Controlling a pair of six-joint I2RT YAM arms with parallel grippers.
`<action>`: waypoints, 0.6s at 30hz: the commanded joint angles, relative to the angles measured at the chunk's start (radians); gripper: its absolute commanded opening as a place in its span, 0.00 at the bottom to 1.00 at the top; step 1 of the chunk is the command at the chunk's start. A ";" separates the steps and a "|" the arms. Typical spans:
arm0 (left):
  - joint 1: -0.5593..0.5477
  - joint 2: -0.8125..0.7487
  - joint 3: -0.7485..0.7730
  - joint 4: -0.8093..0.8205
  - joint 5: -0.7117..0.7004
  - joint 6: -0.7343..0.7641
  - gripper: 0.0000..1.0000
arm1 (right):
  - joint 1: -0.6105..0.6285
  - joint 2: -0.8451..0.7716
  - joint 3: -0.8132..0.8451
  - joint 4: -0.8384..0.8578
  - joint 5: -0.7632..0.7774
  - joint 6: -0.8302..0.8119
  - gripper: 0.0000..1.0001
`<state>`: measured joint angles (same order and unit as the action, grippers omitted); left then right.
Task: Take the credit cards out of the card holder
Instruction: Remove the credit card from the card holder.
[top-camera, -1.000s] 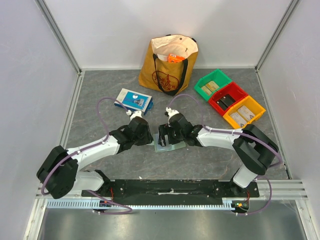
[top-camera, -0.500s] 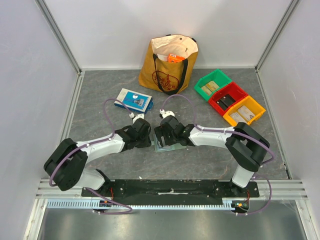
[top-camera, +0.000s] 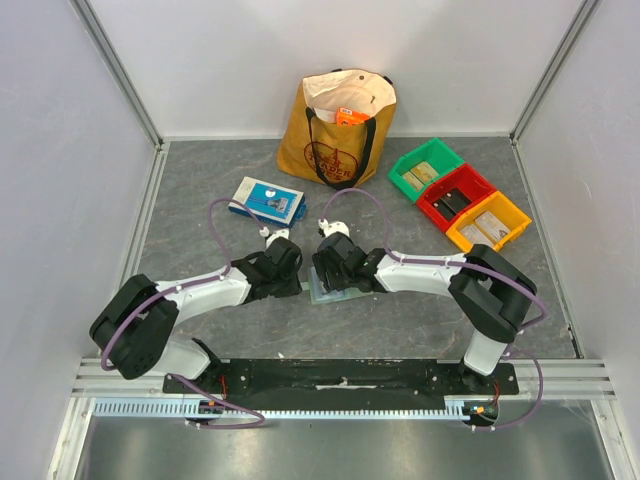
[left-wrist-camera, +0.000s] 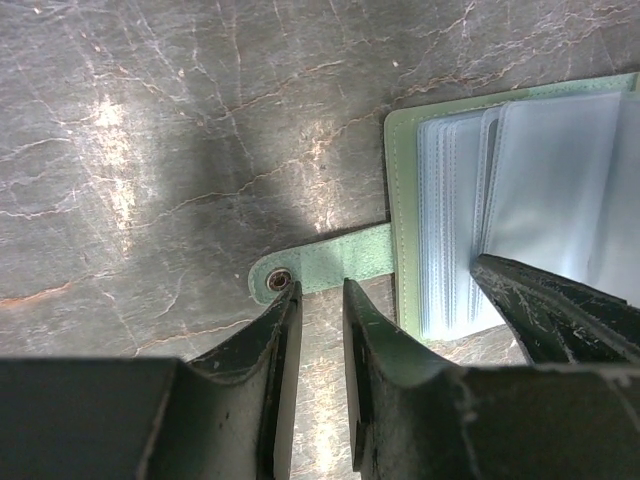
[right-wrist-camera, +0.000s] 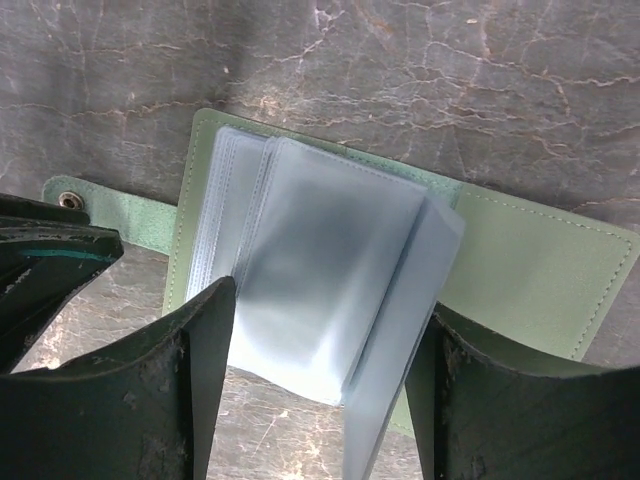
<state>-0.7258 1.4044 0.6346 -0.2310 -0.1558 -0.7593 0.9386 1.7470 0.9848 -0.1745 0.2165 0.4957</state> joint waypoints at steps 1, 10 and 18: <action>0.003 0.031 -0.018 -0.011 -0.019 0.034 0.29 | -0.006 -0.027 0.009 -0.094 0.112 -0.034 0.69; 0.003 0.044 -0.024 -0.018 -0.018 0.040 0.29 | -0.011 -0.084 0.025 -0.186 0.270 -0.052 0.75; 0.003 0.034 -0.027 -0.022 -0.013 0.043 0.28 | -0.021 -0.135 0.020 -0.247 0.398 -0.063 0.81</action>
<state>-0.7250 1.4082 0.6346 -0.2253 -0.1558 -0.7532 0.9314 1.6730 0.9848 -0.3691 0.4911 0.4503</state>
